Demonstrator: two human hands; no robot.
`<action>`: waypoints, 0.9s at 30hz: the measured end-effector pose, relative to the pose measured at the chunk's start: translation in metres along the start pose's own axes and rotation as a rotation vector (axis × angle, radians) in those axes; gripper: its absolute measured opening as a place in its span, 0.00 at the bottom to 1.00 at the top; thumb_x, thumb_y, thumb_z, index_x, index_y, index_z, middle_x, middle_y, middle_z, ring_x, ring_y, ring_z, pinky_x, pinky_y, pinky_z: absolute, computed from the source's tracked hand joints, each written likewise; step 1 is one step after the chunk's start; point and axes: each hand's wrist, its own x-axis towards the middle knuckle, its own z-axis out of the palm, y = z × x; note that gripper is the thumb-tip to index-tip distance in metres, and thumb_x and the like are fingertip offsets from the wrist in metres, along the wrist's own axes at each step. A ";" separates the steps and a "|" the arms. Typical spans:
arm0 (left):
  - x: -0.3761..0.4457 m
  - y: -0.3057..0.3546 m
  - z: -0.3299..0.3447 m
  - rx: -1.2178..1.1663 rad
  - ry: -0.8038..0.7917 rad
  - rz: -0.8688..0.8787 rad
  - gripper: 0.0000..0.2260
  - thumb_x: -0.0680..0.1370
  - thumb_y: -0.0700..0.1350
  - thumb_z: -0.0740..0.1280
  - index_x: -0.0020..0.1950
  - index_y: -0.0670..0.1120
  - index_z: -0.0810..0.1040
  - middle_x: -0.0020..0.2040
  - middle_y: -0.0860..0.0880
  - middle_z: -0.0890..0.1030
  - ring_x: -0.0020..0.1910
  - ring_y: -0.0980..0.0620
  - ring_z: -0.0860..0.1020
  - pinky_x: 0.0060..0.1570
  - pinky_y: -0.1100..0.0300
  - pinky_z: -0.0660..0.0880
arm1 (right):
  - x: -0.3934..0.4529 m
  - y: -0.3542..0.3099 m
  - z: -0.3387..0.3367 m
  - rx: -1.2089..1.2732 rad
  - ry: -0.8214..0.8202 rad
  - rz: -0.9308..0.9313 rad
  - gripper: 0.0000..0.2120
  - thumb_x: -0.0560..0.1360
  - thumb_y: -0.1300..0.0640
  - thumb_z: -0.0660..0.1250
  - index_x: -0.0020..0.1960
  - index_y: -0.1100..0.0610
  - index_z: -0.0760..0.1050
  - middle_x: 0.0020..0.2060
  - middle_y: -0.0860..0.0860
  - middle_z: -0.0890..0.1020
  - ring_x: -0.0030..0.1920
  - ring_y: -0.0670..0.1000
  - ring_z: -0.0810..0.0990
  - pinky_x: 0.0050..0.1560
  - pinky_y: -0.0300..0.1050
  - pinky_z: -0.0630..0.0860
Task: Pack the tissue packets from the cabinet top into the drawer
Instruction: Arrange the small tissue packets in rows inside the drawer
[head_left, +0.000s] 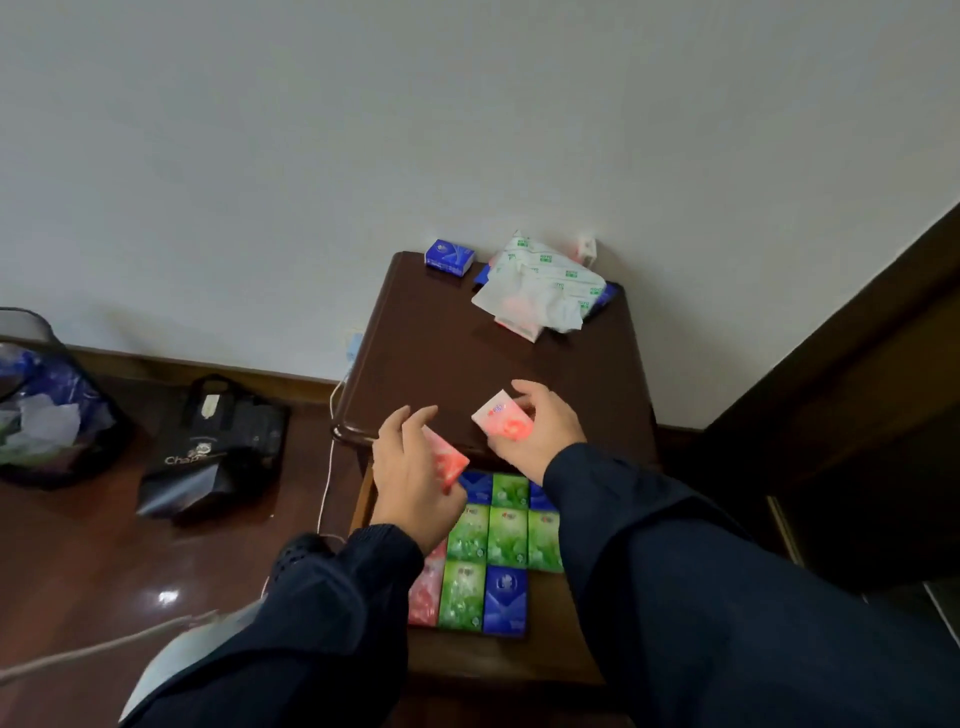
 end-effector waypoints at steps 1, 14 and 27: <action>-0.014 0.002 0.004 0.008 -0.008 0.000 0.39 0.63 0.42 0.74 0.73 0.47 0.66 0.70 0.46 0.65 0.70 0.47 0.64 0.70 0.53 0.61 | -0.014 0.004 -0.005 0.009 -0.026 0.015 0.36 0.65 0.52 0.78 0.71 0.48 0.72 0.56 0.48 0.77 0.58 0.50 0.76 0.63 0.43 0.73; -0.086 0.006 0.031 -0.180 -0.371 -0.340 0.23 0.67 0.52 0.81 0.55 0.56 0.74 0.55 0.54 0.74 0.46 0.54 0.79 0.38 0.67 0.74 | -0.143 0.094 -0.010 0.193 -0.137 0.460 0.20 0.71 0.45 0.77 0.58 0.45 0.74 0.48 0.46 0.83 0.46 0.51 0.85 0.45 0.55 0.85; -0.096 -0.007 0.045 -0.222 -0.342 -0.426 0.26 0.75 0.48 0.75 0.70 0.51 0.70 0.52 0.60 0.75 0.45 0.66 0.75 0.32 0.76 0.72 | -0.144 0.104 0.030 0.197 -0.171 0.692 0.08 0.75 0.48 0.74 0.42 0.47 0.77 0.47 0.51 0.86 0.48 0.53 0.84 0.56 0.56 0.82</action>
